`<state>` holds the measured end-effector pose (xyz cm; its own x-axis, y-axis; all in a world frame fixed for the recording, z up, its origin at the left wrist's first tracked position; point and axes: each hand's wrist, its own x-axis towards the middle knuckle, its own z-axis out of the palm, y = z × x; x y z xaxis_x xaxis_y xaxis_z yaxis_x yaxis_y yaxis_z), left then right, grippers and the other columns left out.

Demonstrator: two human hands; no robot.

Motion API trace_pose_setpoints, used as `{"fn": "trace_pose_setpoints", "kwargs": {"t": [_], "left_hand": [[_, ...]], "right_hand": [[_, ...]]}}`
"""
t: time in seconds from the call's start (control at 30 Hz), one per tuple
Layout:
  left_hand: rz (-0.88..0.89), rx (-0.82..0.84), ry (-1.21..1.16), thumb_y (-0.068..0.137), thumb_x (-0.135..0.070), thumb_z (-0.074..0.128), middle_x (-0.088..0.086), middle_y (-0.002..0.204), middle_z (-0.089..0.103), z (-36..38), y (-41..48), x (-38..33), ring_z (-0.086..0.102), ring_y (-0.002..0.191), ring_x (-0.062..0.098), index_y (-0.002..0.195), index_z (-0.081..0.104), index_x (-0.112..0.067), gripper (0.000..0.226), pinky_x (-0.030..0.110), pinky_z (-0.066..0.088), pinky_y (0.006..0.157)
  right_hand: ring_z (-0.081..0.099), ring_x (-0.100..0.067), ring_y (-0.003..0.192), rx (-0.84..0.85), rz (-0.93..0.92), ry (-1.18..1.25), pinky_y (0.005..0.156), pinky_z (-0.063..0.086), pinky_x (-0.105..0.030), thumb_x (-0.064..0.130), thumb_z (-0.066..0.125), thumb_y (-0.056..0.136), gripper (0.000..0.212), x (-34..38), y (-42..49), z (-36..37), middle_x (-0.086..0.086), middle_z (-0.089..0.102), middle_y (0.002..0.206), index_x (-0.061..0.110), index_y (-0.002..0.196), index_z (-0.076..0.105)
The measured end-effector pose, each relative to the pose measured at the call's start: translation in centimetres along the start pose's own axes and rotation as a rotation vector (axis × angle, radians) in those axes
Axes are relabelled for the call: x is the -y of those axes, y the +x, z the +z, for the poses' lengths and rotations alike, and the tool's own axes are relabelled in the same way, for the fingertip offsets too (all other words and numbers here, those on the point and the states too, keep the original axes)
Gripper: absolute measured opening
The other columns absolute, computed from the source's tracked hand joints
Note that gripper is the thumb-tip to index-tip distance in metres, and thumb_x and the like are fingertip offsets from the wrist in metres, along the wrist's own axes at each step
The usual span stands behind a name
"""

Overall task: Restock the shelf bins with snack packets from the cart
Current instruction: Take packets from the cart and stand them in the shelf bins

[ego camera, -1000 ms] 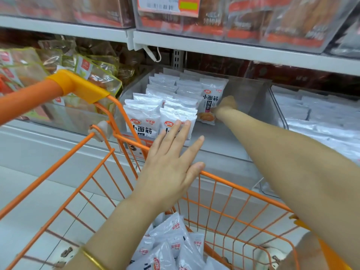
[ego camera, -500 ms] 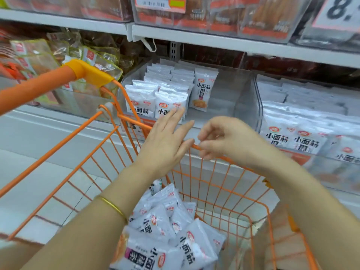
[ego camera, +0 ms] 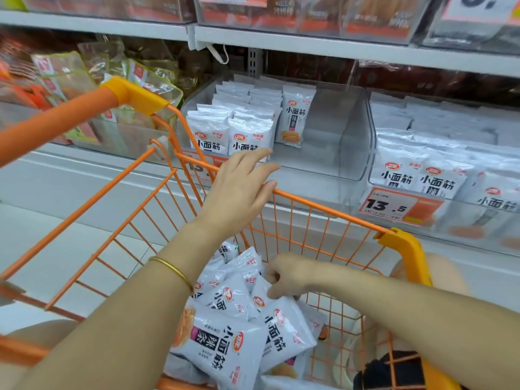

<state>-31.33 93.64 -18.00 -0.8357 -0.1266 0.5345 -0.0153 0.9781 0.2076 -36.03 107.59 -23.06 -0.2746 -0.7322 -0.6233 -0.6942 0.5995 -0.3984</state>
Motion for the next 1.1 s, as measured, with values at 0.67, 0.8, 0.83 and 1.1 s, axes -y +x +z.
{"fn": "trace_pose_setpoints", "kwargs": {"t": [0.67, 0.8, 0.83, 1.1], "left_hand": [[-0.484, -0.169, -1.006, 0.091, -0.019, 0.057, 0.008, 0.071, 0.064, -2.2, 1.9, -2.5, 0.059, 0.061, 0.014, 0.085, 0.060, 0.002, 0.021, 0.029, 0.046, 0.054], [-0.463, -0.227, -0.938, 0.095, -0.028, 0.049, -0.013, 0.072, 0.064, -1.6, 2.0, -1.9, 0.059, 0.066, 0.003, 0.085, 0.059, -0.012, 0.021, 0.021, 0.046, 0.057], [-0.422, -0.226, -0.839, 0.095, -0.032, 0.045, -0.019, 0.079, 0.063, -1.4, 2.0, -1.5, 0.057, 0.076, 0.000, 0.091, 0.060, -0.018, 0.021, 0.018, 0.044, 0.065], [-0.071, 0.128, 0.029, 0.093, -0.043, 0.027, 0.005, 0.136, 0.052, 1.6, 0.9, 0.8, 0.044, 0.129, 0.022, 0.130, 0.054, -0.018, 0.053, 0.033, 0.019, 0.108]], "right_hand": [[0.071, -0.017, 0.070, -0.619, -0.192, 0.820, 0.061, 0.059, -0.035, 0.030, 0.058, 0.090, 0.021, 1.3, -7.7, -10.9, -0.007, 0.073, 0.084, 0.009, 0.096, 0.059], [0.064, -0.013, 0.059, -0.564, -0.160, 0.795, 0.050, 0.051, -0.024, 0.016, 0.067, 0.085, 0.009, 0.8, -6.9, -11.3, -0.009, 0.073, 0.079, 0.009, 0.086, 0.062], [0.062, -0.009, 0.053, -0.641, -0.159, 0.837, 0.044, 0.049, -0.020, 0.017, 0.065, 0.087, 0.011, 0.4, -6.7, -12.1, -0.006, 0.071, 0.071, 0.010, 0.080, 0.060], [0.069, -0.025, 0.073, -0.975, 0.111, 0.835, 0.055, 0.057, -0.038, 0.008, 0.058, 0.091, 0.007, -3.9, 2.1, -20.1, -0.015, 0.067, 0.100, 0.010, 0.090, 0.051]]}}
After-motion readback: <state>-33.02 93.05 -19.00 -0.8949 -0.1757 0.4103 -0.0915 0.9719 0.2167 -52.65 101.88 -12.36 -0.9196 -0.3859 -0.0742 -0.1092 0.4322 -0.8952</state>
